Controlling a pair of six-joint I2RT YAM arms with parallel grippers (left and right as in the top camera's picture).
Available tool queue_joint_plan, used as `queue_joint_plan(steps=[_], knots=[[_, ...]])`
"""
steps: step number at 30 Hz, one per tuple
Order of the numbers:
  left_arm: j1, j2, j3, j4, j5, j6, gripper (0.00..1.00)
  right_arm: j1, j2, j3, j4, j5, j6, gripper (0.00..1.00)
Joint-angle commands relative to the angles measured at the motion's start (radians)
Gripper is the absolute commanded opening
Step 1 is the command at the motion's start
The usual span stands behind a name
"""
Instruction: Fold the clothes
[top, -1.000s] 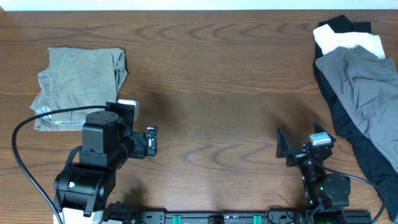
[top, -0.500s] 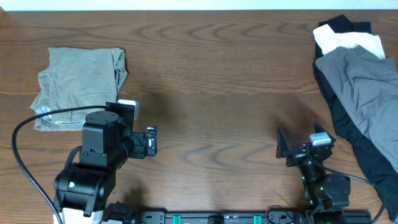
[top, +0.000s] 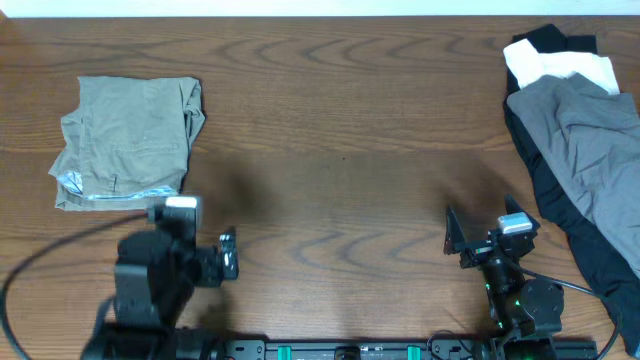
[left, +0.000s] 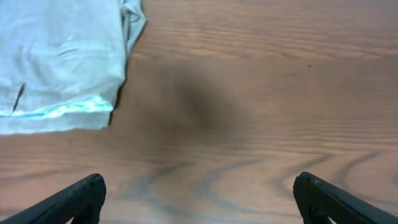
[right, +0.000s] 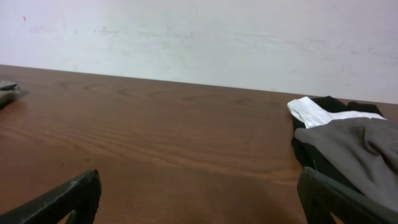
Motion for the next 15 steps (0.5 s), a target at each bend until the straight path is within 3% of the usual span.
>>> queue_joint_plan(steps=[1,8,15], knots=[[0.037,-0.128,-0.1,0.008,-0.016,0.006,0.98,-0.01,-0.005,-0.003,-0.002,-0.01,0.002,0.99],[0.064,-0.351,-0.293,0.123,-0.027,0.006,0.98,-0.01,-0.005,-0.003,-0.002,-0.01,0.002,0.99],[0.064,-0.473,-0.494,0.407,-0.076,0.006,0.98,-0.01,-0.005,-0.003,-0.002,-0.01,0.002,0.99]])
